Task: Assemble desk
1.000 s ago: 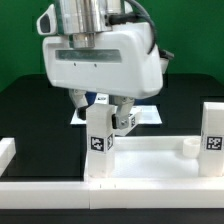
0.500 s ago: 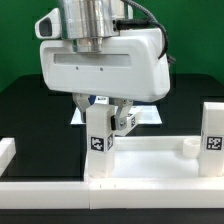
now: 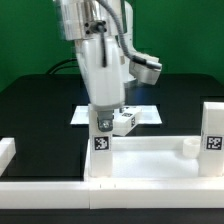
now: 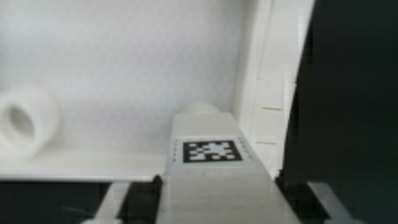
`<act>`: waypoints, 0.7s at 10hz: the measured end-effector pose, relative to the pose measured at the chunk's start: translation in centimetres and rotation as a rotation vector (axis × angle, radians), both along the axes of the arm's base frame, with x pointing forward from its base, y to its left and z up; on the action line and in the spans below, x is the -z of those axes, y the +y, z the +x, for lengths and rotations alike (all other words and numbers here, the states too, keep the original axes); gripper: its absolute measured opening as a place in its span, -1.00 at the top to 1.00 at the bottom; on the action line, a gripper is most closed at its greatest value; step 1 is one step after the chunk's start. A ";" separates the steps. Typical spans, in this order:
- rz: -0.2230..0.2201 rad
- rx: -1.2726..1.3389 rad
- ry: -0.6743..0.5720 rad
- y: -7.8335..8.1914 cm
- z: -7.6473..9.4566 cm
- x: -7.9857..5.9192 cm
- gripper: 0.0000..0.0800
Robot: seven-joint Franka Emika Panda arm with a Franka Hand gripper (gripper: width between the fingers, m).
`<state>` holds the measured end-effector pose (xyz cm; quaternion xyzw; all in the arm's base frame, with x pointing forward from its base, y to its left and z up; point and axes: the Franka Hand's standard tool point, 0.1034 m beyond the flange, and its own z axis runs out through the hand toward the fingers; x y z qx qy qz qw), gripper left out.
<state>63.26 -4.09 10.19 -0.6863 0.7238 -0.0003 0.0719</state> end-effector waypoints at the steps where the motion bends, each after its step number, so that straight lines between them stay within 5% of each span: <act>1: 0.003 0.022 0.001 0.0 0.0 0.0 0.28; 7: 0.055 0.378 0.005 -0.4 -0.2 0.1 0.26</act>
Offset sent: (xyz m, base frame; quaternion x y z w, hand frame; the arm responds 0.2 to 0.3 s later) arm 0.0000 0.0000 0.0000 0.0000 0.0000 0.1938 0.9810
